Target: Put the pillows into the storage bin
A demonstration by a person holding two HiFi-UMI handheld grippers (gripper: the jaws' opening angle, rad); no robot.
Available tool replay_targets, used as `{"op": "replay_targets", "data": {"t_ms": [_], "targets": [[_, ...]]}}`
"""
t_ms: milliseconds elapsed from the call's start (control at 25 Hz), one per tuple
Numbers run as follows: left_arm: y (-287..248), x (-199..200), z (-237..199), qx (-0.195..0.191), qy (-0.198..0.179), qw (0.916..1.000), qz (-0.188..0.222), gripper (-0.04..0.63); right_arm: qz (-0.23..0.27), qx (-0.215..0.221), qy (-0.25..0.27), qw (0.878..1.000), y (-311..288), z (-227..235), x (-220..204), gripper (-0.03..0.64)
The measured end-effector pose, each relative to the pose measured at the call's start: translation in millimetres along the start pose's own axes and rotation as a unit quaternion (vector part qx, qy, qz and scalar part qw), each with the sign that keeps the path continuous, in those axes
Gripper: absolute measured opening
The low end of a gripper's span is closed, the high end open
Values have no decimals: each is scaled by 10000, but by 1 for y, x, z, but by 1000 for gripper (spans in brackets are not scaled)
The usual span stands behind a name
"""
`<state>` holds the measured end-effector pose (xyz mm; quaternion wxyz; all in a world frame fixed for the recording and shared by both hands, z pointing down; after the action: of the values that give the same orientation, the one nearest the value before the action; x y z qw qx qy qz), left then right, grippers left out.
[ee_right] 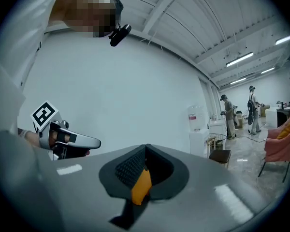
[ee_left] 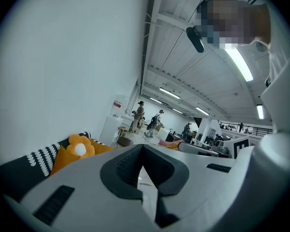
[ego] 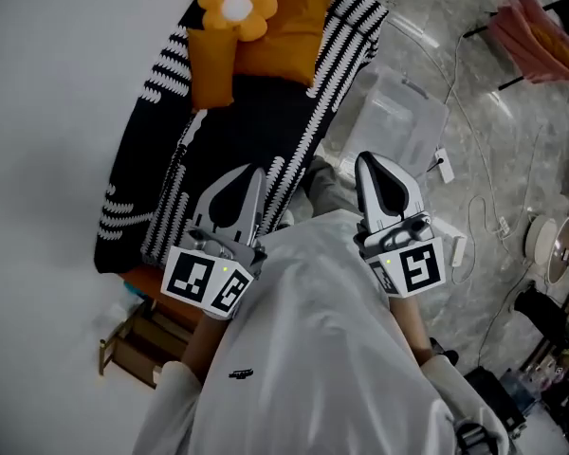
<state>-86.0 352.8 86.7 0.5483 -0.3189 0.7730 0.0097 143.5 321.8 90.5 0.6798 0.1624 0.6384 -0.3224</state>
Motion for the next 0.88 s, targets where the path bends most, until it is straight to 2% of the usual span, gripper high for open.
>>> {"op": "replay_targets", "data": {"t_ms": [280, 400, 560, 880], "targets": [[-58, 47, 2, 465, -60, 9988, 165, 9, -113, 509, -20, 9986, -58, 67, 22, -1], [-83, 57, 3, 682, -69, 9976, 117, 9, -182, 803, 40, 9966, -89, 94, 23, 0], [-114, 63, 2, 993, 45, 9950, 45, 9, -293, 1126, -150, 9931, -127, 127, 17, 0], [-133, 70, -13, 1442, 336, 9890, 39, 9, -763, 1787, -341, 9803, -194, 147, 5, 1]]}}
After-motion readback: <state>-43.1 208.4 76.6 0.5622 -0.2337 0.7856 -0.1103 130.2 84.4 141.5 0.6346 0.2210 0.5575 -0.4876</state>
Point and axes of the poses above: the fingertips, and each gripper's own axes: y backward along the fingers, z to its right, x out of its top, the point moved 8 cm from there along y, backward along the fingers, and after that the axes turned 7 degrees about -z, right-handed, at the moved point
